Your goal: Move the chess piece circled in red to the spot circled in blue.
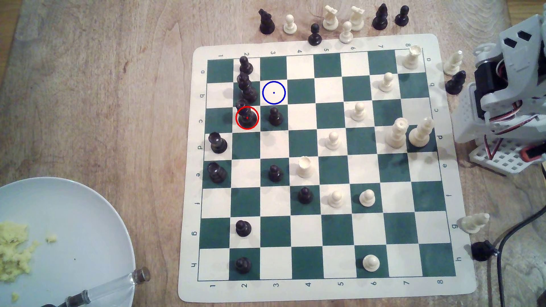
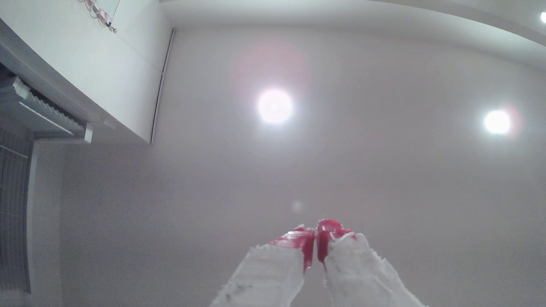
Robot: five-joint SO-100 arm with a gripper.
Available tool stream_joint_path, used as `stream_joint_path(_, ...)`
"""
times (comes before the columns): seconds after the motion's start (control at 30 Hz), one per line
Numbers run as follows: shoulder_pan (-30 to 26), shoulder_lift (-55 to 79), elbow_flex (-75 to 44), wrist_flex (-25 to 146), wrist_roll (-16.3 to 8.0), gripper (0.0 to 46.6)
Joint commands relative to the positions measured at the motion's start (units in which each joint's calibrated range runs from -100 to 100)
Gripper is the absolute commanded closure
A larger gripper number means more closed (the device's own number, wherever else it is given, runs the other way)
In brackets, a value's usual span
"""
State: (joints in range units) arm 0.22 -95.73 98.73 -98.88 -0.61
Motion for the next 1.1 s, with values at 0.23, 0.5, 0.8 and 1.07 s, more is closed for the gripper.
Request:
stream_joint_path(0.23, 0.76, -0.11, -2.18, 18.05, 0.2, 46.4)
stream_joint_path(0.5, 3.89, -0.11, -2.36, 31.73, 0.2, 46.4)
stream_joint_path(0.8, 7.48, -0.03, -5.53, 65.8, 0.05, 45.4)
stream_joint_path(1.07, 8.34, 0.57, -12.15, 91.27, 0.05, 46.4)
